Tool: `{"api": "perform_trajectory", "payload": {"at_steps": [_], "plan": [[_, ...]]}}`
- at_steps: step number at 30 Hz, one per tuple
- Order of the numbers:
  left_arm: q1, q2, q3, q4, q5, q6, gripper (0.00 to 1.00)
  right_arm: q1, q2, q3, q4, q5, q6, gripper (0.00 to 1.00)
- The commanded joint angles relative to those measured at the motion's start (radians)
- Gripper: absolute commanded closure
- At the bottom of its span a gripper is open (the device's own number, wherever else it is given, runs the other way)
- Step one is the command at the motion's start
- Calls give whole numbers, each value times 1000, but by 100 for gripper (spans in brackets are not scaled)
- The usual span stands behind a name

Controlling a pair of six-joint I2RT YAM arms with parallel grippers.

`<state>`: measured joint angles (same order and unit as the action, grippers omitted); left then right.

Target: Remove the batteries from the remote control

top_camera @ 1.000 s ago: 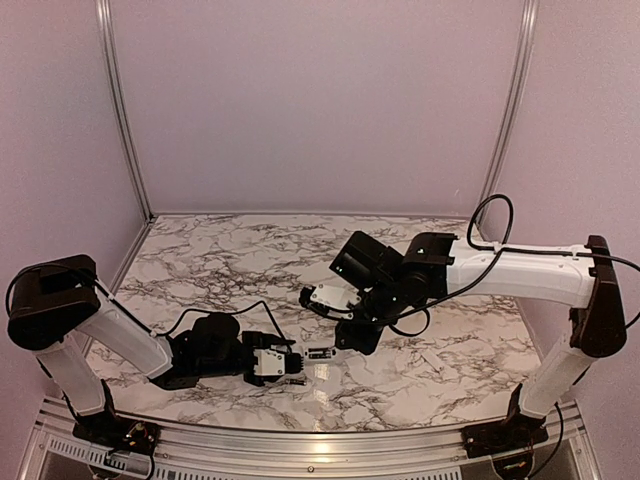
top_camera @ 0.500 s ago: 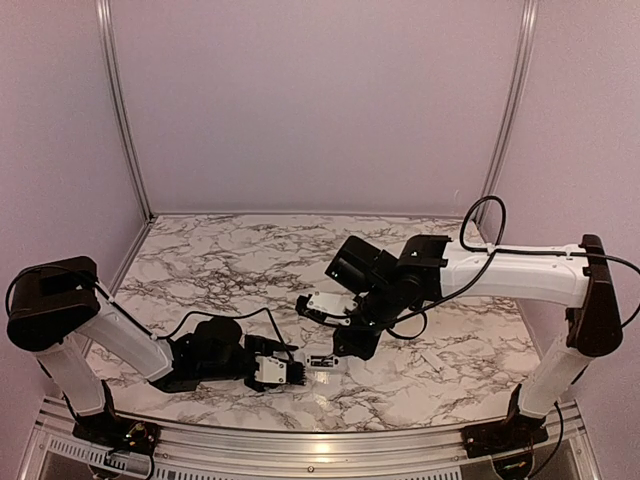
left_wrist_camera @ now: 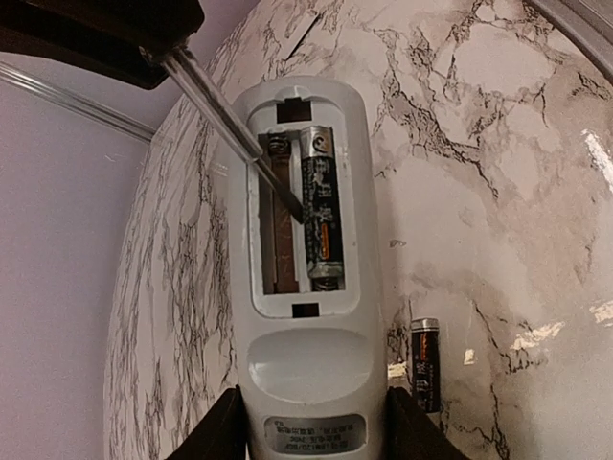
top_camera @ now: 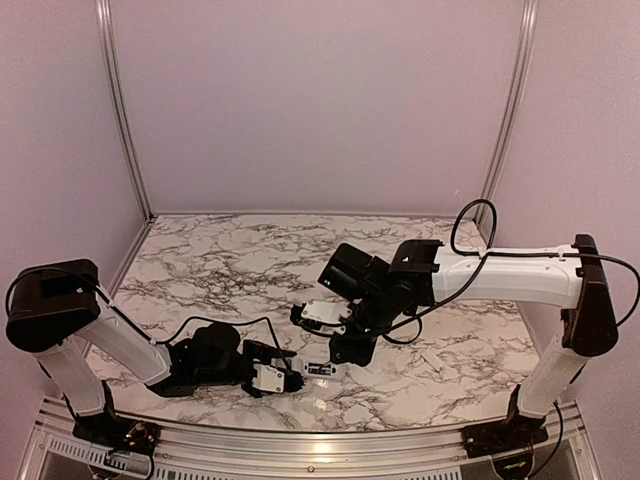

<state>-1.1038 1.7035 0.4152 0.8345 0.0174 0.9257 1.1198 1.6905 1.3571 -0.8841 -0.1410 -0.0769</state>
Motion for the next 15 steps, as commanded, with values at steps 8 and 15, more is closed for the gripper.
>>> {"api": "perform_trajectory", "payload": {"at_steps": [8,15], "plan": [[-2,-4,-14,105,-54,17,100,33,15,-4,-4,-71,-15,100],[-3,1,-15,109,-55,22,100,33,14,-35,44,-78,-5,100]]}}
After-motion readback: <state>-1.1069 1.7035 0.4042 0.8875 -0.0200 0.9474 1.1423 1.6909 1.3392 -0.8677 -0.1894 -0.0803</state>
